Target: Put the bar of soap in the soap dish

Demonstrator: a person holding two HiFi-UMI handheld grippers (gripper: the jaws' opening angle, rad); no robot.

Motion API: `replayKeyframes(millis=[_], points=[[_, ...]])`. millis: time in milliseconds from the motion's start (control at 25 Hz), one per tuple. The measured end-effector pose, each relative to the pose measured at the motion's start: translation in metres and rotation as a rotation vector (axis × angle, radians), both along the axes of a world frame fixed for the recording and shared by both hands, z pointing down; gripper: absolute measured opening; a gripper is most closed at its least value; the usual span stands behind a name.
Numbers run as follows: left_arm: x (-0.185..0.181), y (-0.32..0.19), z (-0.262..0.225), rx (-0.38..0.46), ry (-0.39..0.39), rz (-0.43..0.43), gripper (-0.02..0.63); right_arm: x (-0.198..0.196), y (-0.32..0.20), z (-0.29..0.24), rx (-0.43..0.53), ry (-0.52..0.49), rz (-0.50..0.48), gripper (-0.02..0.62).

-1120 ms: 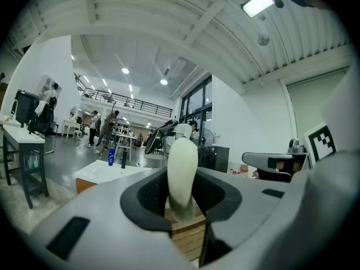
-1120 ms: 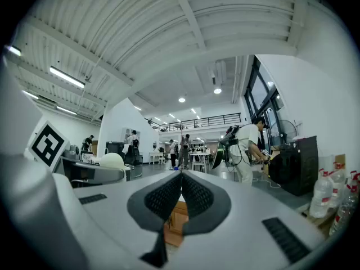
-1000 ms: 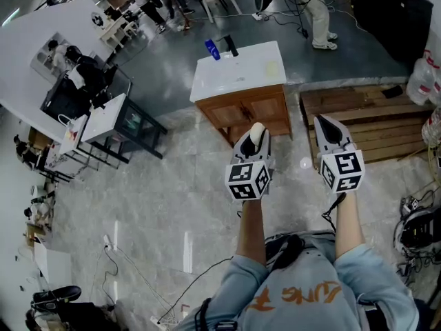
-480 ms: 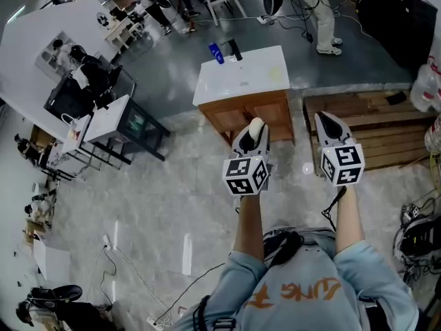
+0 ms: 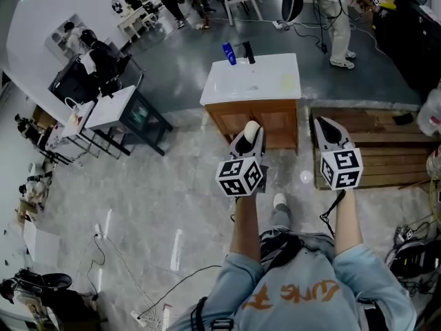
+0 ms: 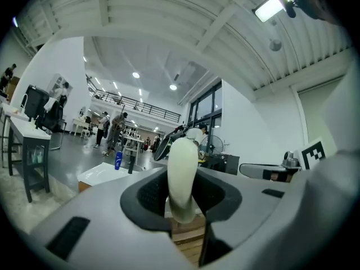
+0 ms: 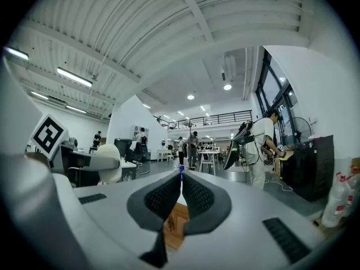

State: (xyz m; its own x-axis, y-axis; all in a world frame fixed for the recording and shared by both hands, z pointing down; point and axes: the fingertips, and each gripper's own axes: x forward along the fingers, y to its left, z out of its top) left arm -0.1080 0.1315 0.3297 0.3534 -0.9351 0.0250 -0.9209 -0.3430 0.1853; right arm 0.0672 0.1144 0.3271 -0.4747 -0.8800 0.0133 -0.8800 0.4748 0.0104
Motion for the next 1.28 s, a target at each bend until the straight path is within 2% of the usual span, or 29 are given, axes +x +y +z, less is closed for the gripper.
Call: replayKeyframes(millis=[240,520,800,1120,1280], points=[[0.014,-0.056,0.017,-0.018,0.019,0.048,0.121,0.016,-0.041,0.017,-0.001,0.090,0.060,0.029],[0.049,-0.140,0.043,-0.055,0.050,0.161,0.121,0.048,-0.107,0.043,-0.065,0.112,0.173,0.029],[0.052,-0.237,0.069,-0.147,0.110,0.234,0.121,0.019,-0.199,0.062,-0.152,0.175,0.140,0.029],[0.012,-0.345,0.115,-0.272,0.126,0.244,0.121,-0.037,-0.314,0.098,-0.235,0.176,0.082,0.029],[0.004,-0.391,0.147,-0.365,0.122,0.263,0.121,-0.048,-0.360,0.124,-0.301,0.173,0.082,0.029]])
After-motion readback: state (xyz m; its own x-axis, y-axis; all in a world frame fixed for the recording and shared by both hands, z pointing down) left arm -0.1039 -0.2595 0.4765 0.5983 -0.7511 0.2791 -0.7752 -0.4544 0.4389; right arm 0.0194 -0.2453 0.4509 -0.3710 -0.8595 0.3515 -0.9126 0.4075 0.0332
